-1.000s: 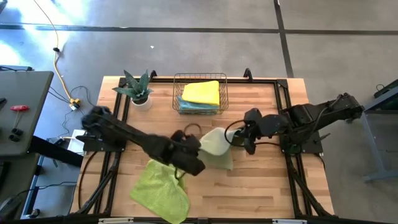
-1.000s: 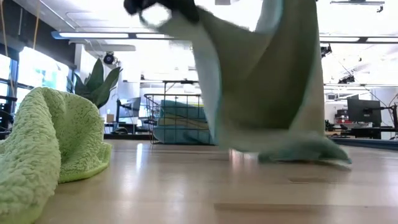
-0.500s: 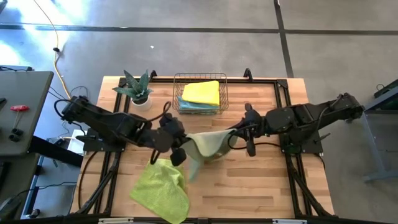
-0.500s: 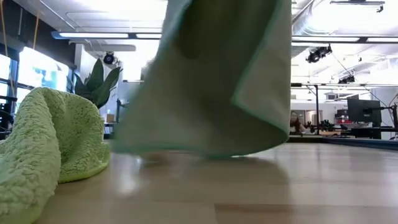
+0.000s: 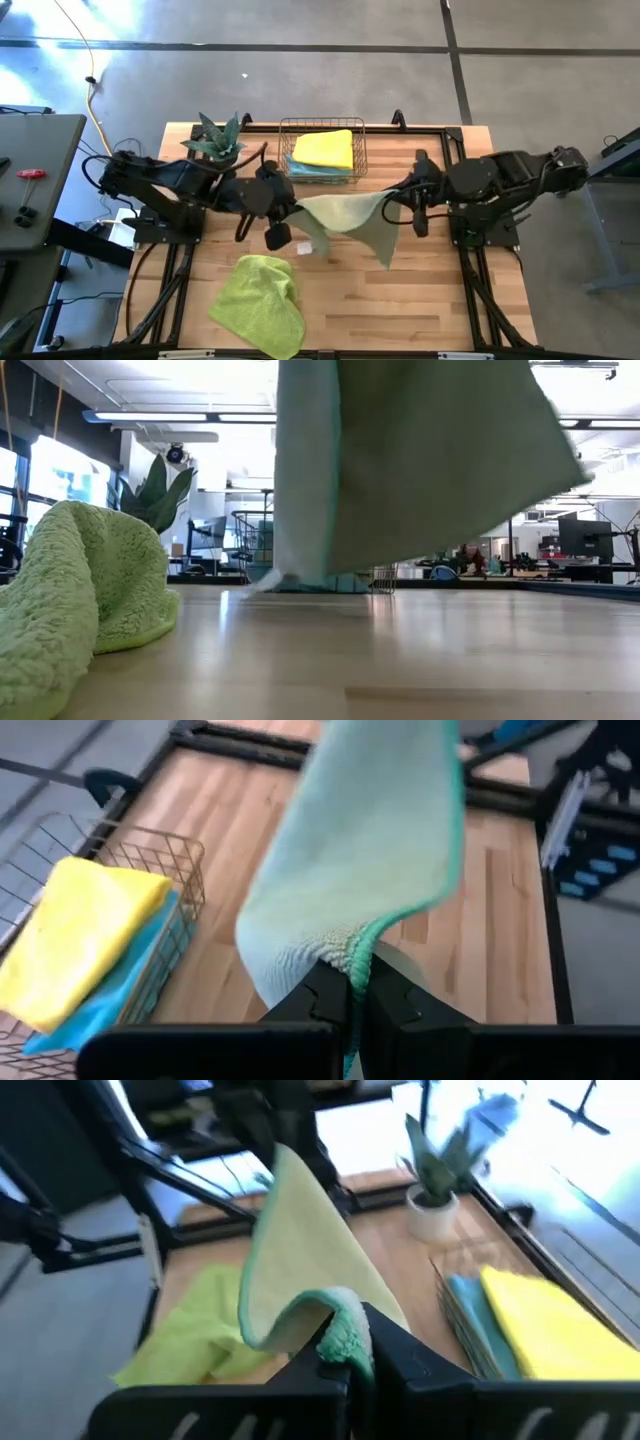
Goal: Fold microfiber towels
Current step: Fold the light blue microfiber cloth
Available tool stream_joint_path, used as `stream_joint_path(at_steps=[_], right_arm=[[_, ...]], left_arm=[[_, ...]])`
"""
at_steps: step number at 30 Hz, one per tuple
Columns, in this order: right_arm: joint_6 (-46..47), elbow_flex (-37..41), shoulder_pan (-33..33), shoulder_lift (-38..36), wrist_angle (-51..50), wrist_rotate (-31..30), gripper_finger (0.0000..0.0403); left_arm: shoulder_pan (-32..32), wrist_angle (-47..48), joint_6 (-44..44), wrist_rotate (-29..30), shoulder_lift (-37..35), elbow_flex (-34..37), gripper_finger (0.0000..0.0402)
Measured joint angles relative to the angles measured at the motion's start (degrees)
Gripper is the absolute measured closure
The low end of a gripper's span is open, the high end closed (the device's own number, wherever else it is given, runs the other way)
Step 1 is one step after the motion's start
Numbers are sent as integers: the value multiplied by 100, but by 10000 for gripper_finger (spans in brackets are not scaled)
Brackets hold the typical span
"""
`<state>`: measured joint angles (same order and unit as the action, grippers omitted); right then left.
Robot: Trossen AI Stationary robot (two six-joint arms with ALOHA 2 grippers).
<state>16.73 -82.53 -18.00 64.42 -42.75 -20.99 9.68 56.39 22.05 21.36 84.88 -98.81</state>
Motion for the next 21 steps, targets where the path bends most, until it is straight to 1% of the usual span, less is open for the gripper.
stream_joint_path(at_steps=[3, 5, 7, 12, 17, 19, 21], right_arm=[[282, -17, 2, 9, -403, -48, 403], [406, 65, -4, 4, -477, -48, 403], [514, 176, -4, 11, -526, -45, 403], [575, 206, -4, 6, -626, -41, 403], [575, 206, -4, -17, -729, -4, 403], [575, 206, -4, -13, -832, -4, 403], [521, 206, -4, -13, -855, -37, 403]], left_arm=[[-160, 176, -353, -543, -22, -66, 402], [-263, 272, -628, -963, -37, -80, 402], [-336, 398, -880, -1192, -4, -76, 402], [-476, 873, -1705, -1215, 52, -73, 402], [-643, 1224, -2306, -1209, 51, -73, 401], [-701, 1315, -2536, -1141, 50, -73, 401], [-748, 1363, -2812, -932, 50, -73, 401]])
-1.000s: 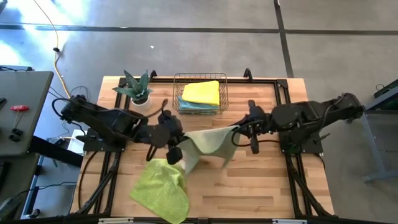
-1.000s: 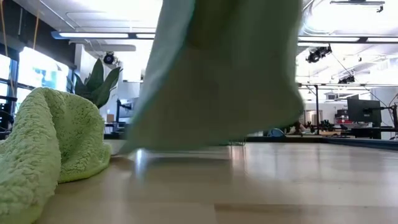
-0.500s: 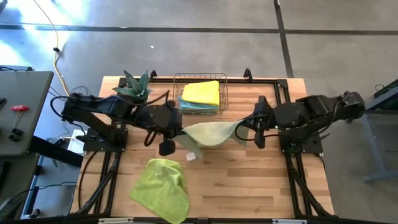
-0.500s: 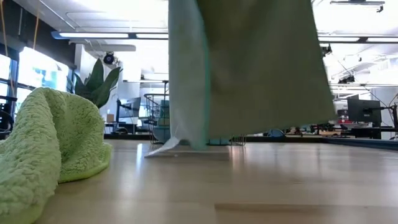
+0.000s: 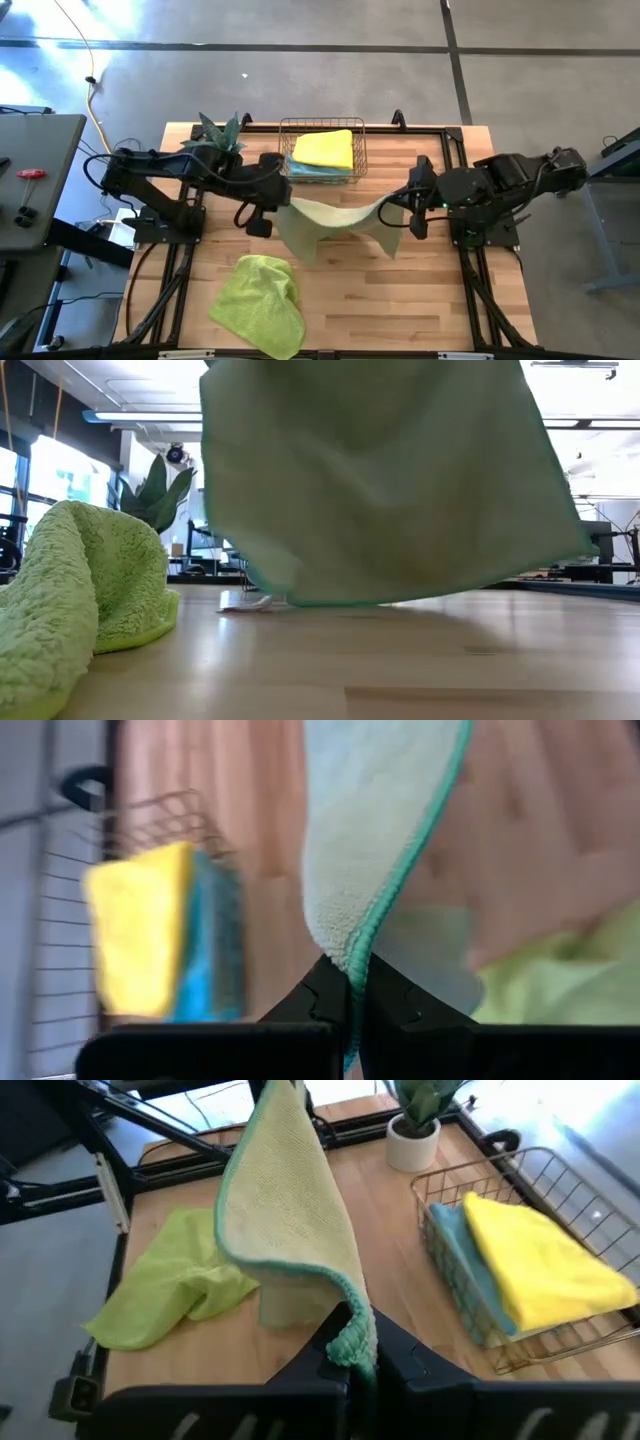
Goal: Fold microfiber towels
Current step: Fold the light blue microfiber cloth
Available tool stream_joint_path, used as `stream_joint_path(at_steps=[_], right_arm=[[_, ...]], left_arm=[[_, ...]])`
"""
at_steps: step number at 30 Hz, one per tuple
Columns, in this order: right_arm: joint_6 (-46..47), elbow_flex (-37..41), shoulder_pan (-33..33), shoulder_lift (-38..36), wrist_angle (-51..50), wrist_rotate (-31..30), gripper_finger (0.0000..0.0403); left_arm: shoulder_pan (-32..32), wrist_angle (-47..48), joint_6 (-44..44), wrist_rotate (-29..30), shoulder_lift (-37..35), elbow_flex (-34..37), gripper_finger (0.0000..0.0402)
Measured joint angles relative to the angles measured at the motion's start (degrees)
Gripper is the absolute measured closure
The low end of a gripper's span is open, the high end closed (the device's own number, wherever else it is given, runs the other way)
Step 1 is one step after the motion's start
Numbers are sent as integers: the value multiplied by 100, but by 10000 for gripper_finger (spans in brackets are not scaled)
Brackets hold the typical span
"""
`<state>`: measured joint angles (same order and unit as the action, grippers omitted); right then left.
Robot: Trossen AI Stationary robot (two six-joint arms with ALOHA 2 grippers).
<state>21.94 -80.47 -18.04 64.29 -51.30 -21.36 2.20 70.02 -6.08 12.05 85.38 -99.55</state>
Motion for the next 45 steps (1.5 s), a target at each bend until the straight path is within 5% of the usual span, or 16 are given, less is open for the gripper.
stream_joint_path(at_steps=[12, 19, 24, 29, 35, 45], right_arm=[[-1419, -3, 224, -66, -14, -726, 403], [-2199, -376, 453, -99, 12, -1220, 403], [-1445, -374, 455, -101, -308, -636, 403], [-52, 708, 163, -59, -742, -157, 403], [1209, 2265, -705, -138, 419, 727, 403], [3116, 3580, -1961, -136, 2473, 944, 403]], left_arm=[[-31, 3, -2411, 2462, 2, -247, 401], [-31, -361, -2374, 3120, -6, -758, 401], [-29, -330, -1413, 1991, 9, -636, 401], [166, -387, -368, 1039, 333, 23, 401], [725, -488, 563, 173, 1022, 695, 401], [1638, -1597, 1416, -1025, 2130, 791, 401]])
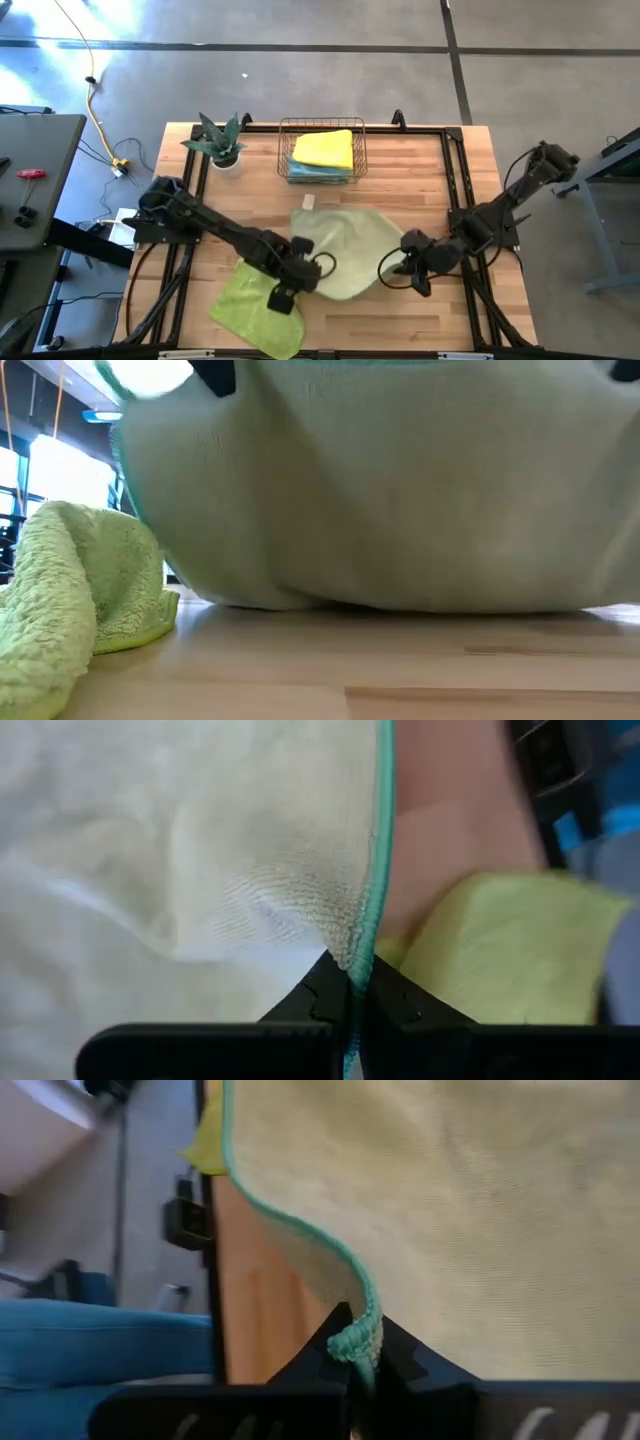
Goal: Fold microfiber towels
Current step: Fold the light blue microfiber cloth
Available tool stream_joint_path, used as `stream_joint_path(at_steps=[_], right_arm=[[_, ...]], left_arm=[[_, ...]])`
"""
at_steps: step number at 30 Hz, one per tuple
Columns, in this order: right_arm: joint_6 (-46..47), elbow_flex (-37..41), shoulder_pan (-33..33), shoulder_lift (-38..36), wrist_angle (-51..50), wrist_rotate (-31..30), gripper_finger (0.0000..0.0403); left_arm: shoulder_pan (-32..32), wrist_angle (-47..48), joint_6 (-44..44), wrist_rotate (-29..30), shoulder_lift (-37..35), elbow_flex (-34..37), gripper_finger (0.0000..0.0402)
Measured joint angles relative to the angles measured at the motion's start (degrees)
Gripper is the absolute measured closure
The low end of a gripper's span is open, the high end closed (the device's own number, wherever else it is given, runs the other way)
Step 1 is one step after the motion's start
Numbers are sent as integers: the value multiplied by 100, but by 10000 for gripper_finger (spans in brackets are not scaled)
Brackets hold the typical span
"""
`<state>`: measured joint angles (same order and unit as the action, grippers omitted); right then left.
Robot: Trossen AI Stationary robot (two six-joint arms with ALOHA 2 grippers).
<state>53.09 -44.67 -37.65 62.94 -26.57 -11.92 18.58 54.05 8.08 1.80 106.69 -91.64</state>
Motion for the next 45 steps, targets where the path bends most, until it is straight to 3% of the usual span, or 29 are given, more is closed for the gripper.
stream_joint_path(at_steps=[3, 11, 18, 26, 31, 36, 45], right_arm=[[425, 200, -268, 6, 442, 0, 403], [1116, 247, -797, 44, 486, -2, 403], [725, 243, -848, 44, 64, -416, 403], [1484, 243, -613, 33, -1380, -1124, 403], [2033, 243, -403, 33, -2152, -1471, 403], [2091, 243, -67, 55, -2219, -1691, 403], [2010, 238, 560, 439, -2354, -1532, 403]], left_arm=[[116, -322, 358, -227, 129, 0, 401], [296, -529, 1214, -616, 152, -3, 401], [192, -389, 662, -339, 253, -2, 401], [-462, 76, 495, 569, 298, -7, 401], [-799, 271, 242, 669, 358, -5, 401], [-1095, 104, -109, 907, 535, -4, 401], [-1618, 159, -708, 1006, 1088, -4, 401]])
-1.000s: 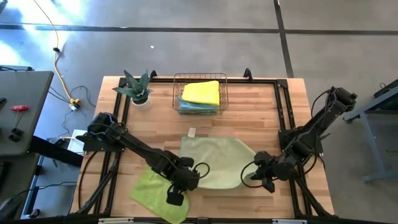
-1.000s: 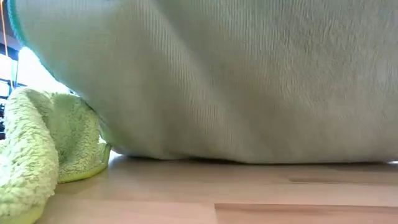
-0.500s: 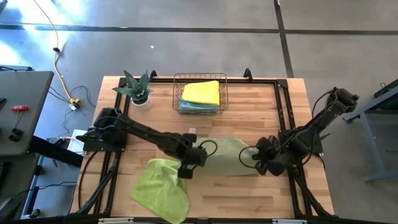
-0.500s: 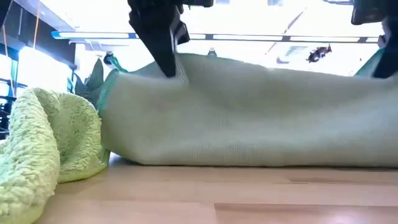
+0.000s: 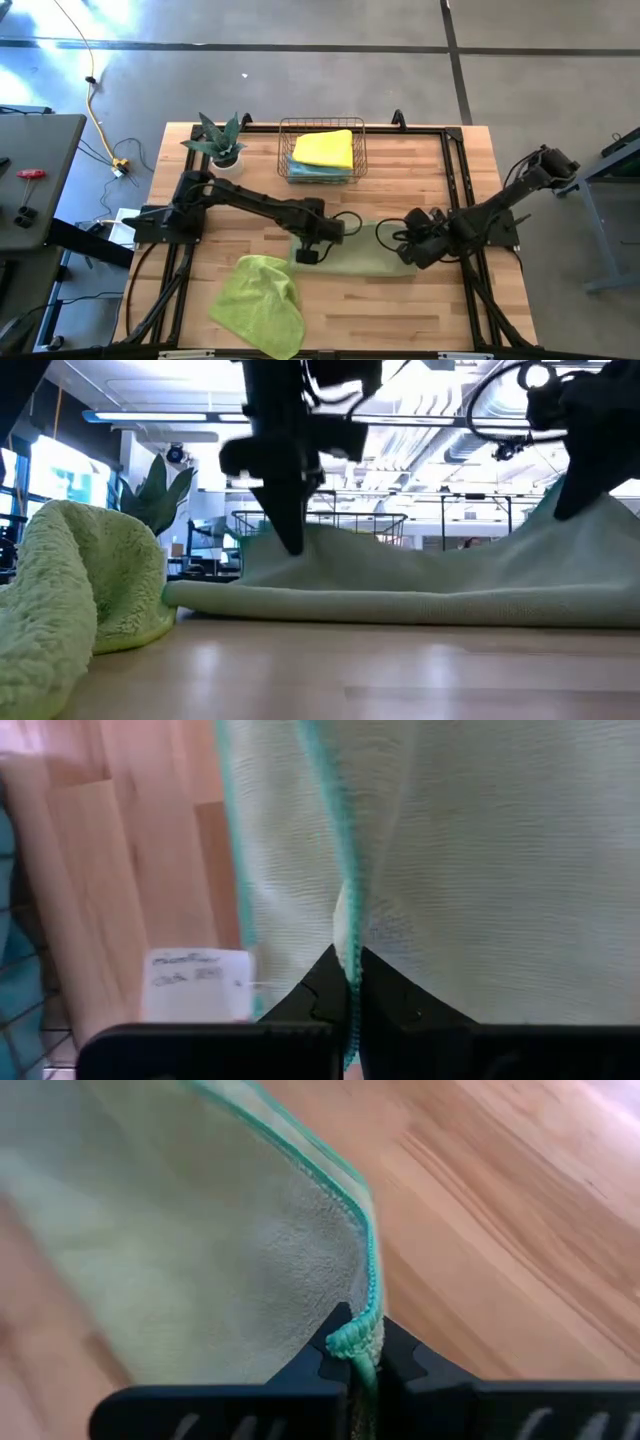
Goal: Fold microfiber towels
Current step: Fold the light blue microfiber cloth
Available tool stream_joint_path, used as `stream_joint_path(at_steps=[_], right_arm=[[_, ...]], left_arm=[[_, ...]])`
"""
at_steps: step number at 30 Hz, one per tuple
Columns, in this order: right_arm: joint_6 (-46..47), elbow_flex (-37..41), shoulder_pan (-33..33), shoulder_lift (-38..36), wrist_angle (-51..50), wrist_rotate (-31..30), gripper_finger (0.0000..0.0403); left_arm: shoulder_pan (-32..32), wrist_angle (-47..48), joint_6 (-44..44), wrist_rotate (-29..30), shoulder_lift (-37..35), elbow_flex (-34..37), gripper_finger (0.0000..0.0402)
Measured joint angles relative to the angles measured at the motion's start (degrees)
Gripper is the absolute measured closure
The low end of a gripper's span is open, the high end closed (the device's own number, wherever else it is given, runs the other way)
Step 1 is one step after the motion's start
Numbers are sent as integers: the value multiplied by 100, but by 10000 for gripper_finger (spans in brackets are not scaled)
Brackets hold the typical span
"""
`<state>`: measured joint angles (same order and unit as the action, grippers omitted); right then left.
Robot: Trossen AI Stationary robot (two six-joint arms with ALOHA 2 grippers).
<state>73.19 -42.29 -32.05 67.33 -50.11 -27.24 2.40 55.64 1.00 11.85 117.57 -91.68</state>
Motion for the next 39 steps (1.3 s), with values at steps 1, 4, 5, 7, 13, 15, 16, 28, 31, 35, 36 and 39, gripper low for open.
stream_joint_path(at_steps=[1, 4, 5, 7, 13, 15, 16, 28, 31, 35, 36, 39], right_arm=[[-15, 3, 69, 53, -25, 52, 403], [-170, 3, 245, 204, 38, 110, 402], [-229, 3, 306, 237, 74, 112, 402], [-320, 3, 405, 303, 181, 121, 402], [-521, 3, 610, 400, 225, 135, 383], [-529, 3, 653, 400, 251, 140, 359], [-529, 3, 672, 398, 245, 139, 344], [-479, 3, 930, 16, -175, 1131, 226], [-59, 3, 850, -50, -151, 1133, 225], [404, 3, 699, -21, -67, 1106, 228], [544, 3, 637, -10, -47, 1093, 228], [1125, 3, 308, -15, -59, 1077, 229]], left_arm=[[-49, 9, -16, 56, 42, 0, 401], [-196, 26, -22, 130, 103, 0, 401], [-239, 38, -43, 130, 104, 2, 401], [-326, 7, -140, 134, 104, 2, 401], [-526, 54, -136, -624, 144, -1, 400], [-550, 87, -122, -776, 204, 3, 396], [-549, 106, -123, -771, 238, 4, 393], [-716, 353, 554, 79, 134, -11, 324], [-771, 821, 945, -1, 132, -9, 312], [-696, 1190, 1219, -423, 130, -106, 305], [-632, 1160, 1236, -501, 130, -139, 305], [-364, 940, 1252, -593, 126, -209, 305]])
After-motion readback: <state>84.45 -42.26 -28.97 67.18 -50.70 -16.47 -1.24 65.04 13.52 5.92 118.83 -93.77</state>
